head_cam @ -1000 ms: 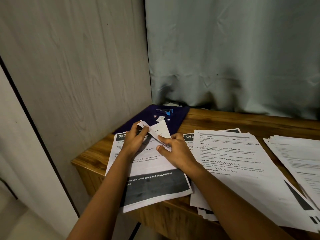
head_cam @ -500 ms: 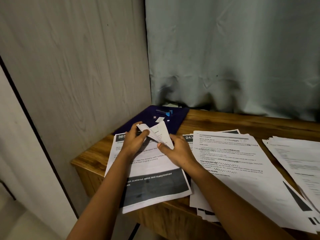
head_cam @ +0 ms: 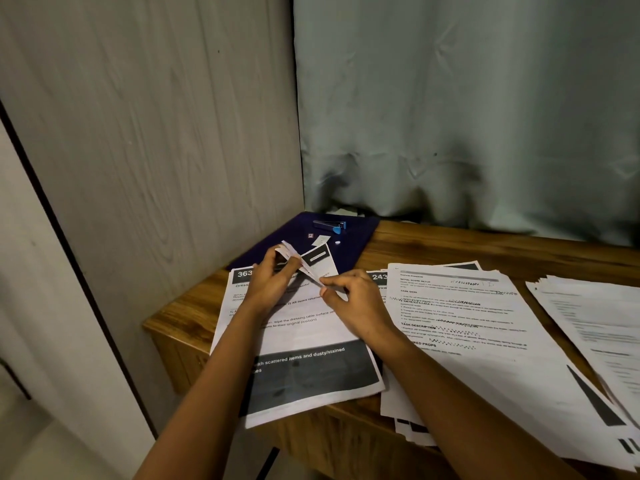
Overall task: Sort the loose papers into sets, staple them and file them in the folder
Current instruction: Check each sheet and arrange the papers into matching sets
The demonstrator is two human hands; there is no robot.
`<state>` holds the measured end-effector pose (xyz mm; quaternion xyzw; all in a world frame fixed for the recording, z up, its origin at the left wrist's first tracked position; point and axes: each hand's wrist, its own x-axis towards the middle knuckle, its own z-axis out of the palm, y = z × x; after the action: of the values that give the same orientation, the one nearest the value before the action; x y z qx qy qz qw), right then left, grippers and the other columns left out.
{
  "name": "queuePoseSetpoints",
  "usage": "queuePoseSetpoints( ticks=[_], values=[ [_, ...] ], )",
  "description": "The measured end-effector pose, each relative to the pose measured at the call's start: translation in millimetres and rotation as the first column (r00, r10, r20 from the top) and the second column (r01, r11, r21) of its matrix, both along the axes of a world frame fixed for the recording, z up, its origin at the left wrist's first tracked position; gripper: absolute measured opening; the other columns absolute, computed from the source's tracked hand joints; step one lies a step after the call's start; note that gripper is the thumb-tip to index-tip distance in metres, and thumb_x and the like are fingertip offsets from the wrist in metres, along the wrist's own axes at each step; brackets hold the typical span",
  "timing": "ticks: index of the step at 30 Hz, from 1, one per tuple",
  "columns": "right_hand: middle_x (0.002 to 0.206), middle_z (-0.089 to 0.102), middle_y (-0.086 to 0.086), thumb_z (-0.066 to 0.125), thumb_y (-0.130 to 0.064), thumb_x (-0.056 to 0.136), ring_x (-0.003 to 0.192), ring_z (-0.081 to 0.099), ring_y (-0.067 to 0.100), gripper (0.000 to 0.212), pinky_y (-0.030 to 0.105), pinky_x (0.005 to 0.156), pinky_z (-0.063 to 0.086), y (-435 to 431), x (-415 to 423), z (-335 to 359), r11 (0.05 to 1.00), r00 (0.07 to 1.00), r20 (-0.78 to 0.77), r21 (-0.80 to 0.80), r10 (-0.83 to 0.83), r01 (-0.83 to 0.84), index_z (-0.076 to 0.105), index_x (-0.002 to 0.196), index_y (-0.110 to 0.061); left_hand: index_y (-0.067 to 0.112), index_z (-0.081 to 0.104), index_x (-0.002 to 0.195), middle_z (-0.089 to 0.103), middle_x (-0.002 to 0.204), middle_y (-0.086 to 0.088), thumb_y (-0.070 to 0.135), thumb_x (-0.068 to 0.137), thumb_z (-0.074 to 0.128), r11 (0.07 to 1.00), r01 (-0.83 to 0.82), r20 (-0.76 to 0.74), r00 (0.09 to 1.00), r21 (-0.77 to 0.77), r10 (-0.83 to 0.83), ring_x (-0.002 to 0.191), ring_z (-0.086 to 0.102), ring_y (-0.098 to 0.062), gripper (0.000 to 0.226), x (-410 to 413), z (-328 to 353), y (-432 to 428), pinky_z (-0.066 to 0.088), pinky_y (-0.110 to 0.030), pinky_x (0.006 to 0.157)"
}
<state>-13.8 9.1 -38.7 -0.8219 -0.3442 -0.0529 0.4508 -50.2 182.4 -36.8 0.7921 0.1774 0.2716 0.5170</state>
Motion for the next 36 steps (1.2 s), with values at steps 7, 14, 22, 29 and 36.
queuePoseSetpoints(
  ticks=[7,14,22,29,36],
  values=[
    [0.118,0.049,-0.001,0.064,-0.035,0.089,0.097,0.05,0.005,0.033,0.021,0.093,0.043,1.0,1.7,-2.7,1.0,1.0,-0.001,-0.006,0.007,-0.007,0.067,0.119,-0.023,0.033,0.048,0.12,0.061,0.108,0.008,0.032,0.095,0.055,0.999,-0.004,0.014,1.0,-0.053,0.005,0.112,0.056,-0.019,0.027,0.6,-1.9,2.2,0.043,-0.048,0.103],
    [0.121,0.062,0.006,0.061,-0.021,0.091,0.099,0.063,0.02,0.032,0.032,0.088,0.051,4.4,5.6,-1.3,0.995,0.994,-0.05,0.027,-0.095,0.096,0.063,0.123,-0.015,0.033,0.046,0.132,0.054,0.133,0.004,0.052,0.091,0.051,1.0,0.027,0.012,1.0,0.006,-0.027,0.124,0.048,-0.018,0.046,-4.6,0.4,-0.2,0.039,-0.048,0.107],
    [0.123,0.064,0.009,0.059,-0.007,0.091,0.108,0.063,0.024,0.042,0.027,0.09,0.048,3.0,9.4,1.0,0.989,0.956,-0.28,0.09,-0.09,0.119,0.053,0.132,-0.007,0.037,0.034,0.142,0.047,0.142,-0.002,0.069,0.081,0.051,0.987,0.0,-0.187,0.982,0.158,0.03,0.132,0.041,-0.027,0.071,-1.3,-4.2,3.5,0.033,-0.05,0.11],
    [0.103,0.072,0.004,0.061,0.003,0.085,0.092,0.069,0.021,0.03,0.036,0.084,0.056,4.7,13.3,0.2,0.95,0.873,-0.487,0.264,-0.015,0.164,0.066,0.112,-0.008,0.006,0.038,0.138,0.04,0.144,-0.02,0.051,0.091,0.048,0.862,-0.402,-0.201,0.858,0.308,0.472,0.135,0.031,-0.039,0.066,-12.3,1.3,20.9,0.014,-0.055,0.115],
    [0.101,0.071,0.005,0.057,0.006,0.088,0.091,0.068,0.024,0.028,0.042,0.08,0.058,1.4,7.7,13.9,0.876,0.782,-0.61,0.439,0.125,0.202,0.066,0.1,-0.018,0.004,0.054,0.118,0.064,0.114,-0.007,0.028,0.098,0.048,0.947,-0.319,-0.058,0.947,-0.033,0.317,0.105,0.06,-0.025,0.032,-51.7,12.1,31.2,0.043,-0.032,0.083]
  ],
)
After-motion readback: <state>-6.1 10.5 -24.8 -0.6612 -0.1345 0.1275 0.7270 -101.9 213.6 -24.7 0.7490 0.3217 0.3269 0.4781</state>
